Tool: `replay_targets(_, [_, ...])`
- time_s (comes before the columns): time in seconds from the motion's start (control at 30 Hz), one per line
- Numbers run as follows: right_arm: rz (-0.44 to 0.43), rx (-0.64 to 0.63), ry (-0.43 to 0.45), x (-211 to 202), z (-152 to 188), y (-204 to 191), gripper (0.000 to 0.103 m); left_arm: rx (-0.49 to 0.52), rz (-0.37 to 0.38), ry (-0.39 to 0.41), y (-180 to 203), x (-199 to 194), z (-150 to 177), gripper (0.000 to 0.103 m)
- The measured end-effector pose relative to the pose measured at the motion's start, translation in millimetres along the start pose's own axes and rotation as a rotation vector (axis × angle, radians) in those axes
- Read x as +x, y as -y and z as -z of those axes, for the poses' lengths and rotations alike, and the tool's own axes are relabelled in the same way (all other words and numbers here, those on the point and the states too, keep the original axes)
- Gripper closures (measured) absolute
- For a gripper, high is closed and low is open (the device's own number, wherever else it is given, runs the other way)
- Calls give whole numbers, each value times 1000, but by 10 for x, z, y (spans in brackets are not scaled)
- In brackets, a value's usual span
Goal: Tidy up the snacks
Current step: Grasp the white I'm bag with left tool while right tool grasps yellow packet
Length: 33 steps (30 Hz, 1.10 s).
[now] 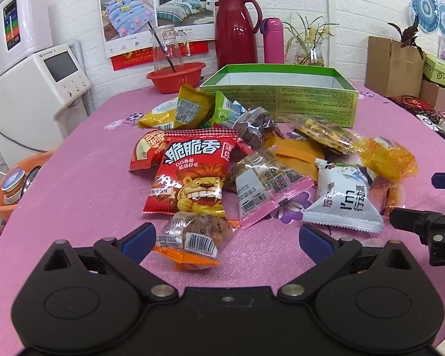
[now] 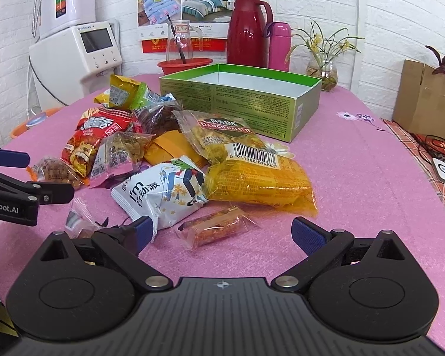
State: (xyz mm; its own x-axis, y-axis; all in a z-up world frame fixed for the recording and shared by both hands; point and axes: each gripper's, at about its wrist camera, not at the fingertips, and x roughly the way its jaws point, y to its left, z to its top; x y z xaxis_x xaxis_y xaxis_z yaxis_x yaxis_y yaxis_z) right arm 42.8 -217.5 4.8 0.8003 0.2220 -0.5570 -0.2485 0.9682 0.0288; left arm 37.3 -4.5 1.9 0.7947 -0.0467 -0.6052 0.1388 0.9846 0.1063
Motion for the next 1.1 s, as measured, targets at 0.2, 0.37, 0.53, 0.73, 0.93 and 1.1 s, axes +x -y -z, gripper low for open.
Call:
replay_targets(0.2, [-7,33,71,-39,-85,210,0,22,136,76,11,-108,-217,0])
replay_targets(0.37, [16,35,76,73,-224,378,0,92,307,30,243,16,-342,0])
replay_targets(0.53, [-30,14,52,308,-333,417,0,117,363,-19,459,221,-379,0])
replay_targets(0.73, [-33,1,-8,529,-290,485,0,136,371,-77,580,523,-441,10])
replay_targets(0.93, [-9,3,-24,488,-176,639,0,116,408,-124,571,718,-454,16])
replay_targets(1.1, [-9,-31,-43,586,-181,643,0,143,411,-136,653,785,-425,41])
